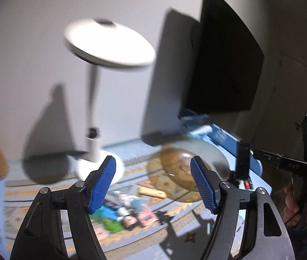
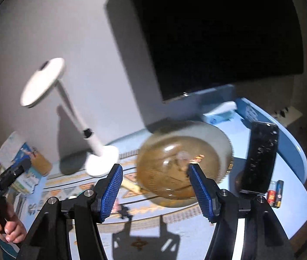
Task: Organize rigid objects
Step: 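Grasp the white charger plug with left gripper while right gripper grasps the black robot figure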
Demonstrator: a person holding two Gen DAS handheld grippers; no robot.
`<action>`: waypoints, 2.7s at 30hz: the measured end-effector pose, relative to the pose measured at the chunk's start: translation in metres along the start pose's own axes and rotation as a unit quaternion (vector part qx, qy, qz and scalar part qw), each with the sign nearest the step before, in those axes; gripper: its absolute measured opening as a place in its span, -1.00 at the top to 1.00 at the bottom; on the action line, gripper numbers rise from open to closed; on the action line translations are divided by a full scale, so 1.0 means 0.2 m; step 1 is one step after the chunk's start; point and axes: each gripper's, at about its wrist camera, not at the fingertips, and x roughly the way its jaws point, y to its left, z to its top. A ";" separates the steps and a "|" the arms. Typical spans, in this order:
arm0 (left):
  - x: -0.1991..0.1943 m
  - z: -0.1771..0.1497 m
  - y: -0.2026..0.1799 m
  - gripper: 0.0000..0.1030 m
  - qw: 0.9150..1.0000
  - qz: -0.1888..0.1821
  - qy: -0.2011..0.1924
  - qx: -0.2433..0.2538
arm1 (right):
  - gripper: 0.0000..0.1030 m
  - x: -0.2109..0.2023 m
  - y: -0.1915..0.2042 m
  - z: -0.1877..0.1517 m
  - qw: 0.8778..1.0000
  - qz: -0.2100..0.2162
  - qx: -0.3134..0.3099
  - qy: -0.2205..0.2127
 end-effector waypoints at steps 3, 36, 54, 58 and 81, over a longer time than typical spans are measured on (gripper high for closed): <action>-0.20 0.00 0.07 -0.35 0.999 0.023 -0.022 -0.003 | -0.21 -0.06 0.13 -0.02 0.999 0.031 -0.010 -0.008; 0.61 -0.80 0.74 -0.50 0.965 0.087 0.215 -0.120 | -0.31 0.96 0.35 -0.71 0.978 -0.006 -0.088 0.188; 0.76 -0.79 0.70 -0.25 0.964 0.107 0.216 -0.108 | -0.18 1.06 0.37 -0.71 0.978 -0.017 -0.101 0.182; 0.77 -0.80 0.70 -0.25 0.965 0.113 0.212 -0.101 | -0.18 1.07 0.36 -0.72 0.978 -0.016 -0.099 0.181; 0.51 -0.78 0.61 0.47 0.977 0.095 0.167 -0.090 | 0.28 0.87 0.45 -0.77 0.980 0.000 -0.134 0.147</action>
